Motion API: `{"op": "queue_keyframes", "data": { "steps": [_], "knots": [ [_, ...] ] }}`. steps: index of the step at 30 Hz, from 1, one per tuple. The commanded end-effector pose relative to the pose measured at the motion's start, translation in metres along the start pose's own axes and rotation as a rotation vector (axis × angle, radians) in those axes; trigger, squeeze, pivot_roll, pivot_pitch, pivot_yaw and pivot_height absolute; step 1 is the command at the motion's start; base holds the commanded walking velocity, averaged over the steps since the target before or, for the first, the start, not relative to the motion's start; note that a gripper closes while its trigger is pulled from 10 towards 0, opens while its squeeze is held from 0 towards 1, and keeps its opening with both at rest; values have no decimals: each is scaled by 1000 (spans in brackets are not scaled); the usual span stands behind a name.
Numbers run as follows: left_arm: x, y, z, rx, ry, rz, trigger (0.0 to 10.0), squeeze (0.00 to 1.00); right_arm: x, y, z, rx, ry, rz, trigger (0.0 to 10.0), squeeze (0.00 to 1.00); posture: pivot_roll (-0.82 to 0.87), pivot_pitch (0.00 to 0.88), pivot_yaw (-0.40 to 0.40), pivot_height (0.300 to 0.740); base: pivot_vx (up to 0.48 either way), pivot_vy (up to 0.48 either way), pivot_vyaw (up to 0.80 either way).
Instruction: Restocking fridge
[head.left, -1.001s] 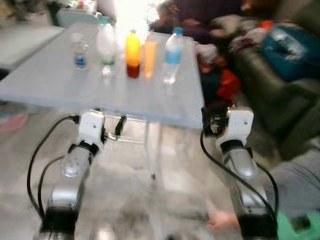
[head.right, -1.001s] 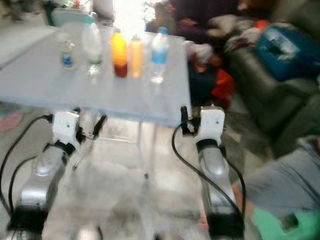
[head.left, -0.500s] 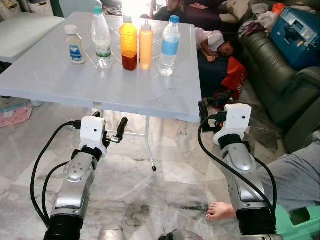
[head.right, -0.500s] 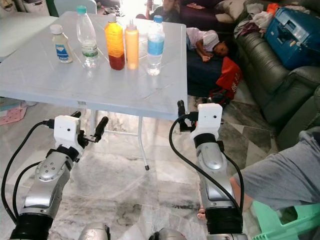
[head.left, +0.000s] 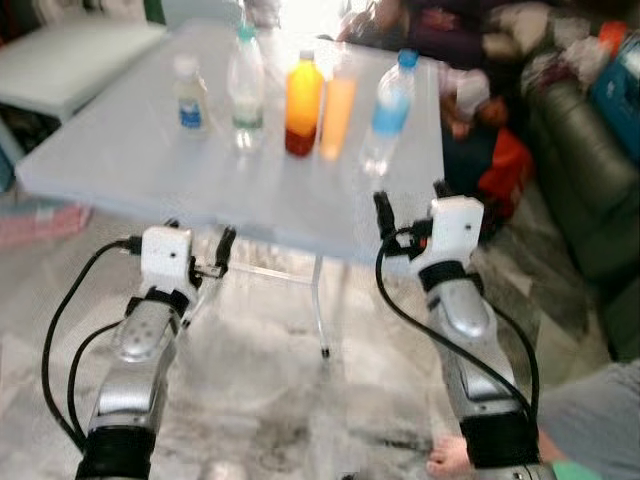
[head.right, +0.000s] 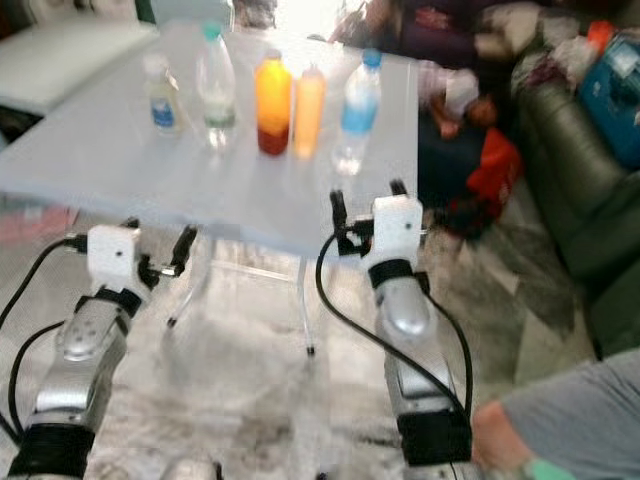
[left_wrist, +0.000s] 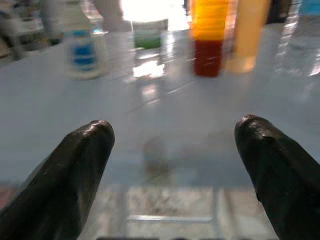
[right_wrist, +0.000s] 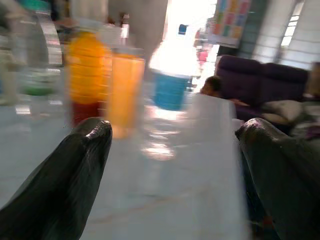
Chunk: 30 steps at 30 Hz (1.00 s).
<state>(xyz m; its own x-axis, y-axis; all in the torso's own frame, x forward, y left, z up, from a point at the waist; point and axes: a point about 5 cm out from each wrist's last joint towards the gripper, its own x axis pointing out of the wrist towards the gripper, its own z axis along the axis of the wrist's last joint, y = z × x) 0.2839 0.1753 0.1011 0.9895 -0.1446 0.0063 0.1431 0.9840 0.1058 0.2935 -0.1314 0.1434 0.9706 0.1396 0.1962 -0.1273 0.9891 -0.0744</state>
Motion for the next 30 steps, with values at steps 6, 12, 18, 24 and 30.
{"op": "queue_keyframes", "data": {
  "steps": [6, 12, 18, 24, 30],
  "knots": [
    [6, -13, 12, 25, -37, -41, 10000, 0, 4, -14, 7, -35, -23, -30, 10000, 0, -13, 63, -74, 740, 421, 0, 0],
    [0, -5, 10, 36, -24, -6, 10000, 0, 2, -12, 11, -40, -38, -12, 10000, 0, -27, 88, -77, 740, 397, 0, 0],
    [-2, 8, 5, 53, -1, 102, 10000, 0, -6, -10, 9, -55, -32, 27, 10000, 0, -41, 84, -70, 740, 206, 0, 133],
    [-3, 14, 3, 69, -1, 136, 10000, 0, -10, -7, 7, -39, -24, 30, 10000, 0, -40, 73, -81, 740, 0, 0, 798],
    [1, 21, 8, 89, -21, 181, 10000, 0, -6, -8, 9, -49, -35, 42, 10000, 0, -41, 67, -76, 740, 0, 0, 789]
  ]
}}
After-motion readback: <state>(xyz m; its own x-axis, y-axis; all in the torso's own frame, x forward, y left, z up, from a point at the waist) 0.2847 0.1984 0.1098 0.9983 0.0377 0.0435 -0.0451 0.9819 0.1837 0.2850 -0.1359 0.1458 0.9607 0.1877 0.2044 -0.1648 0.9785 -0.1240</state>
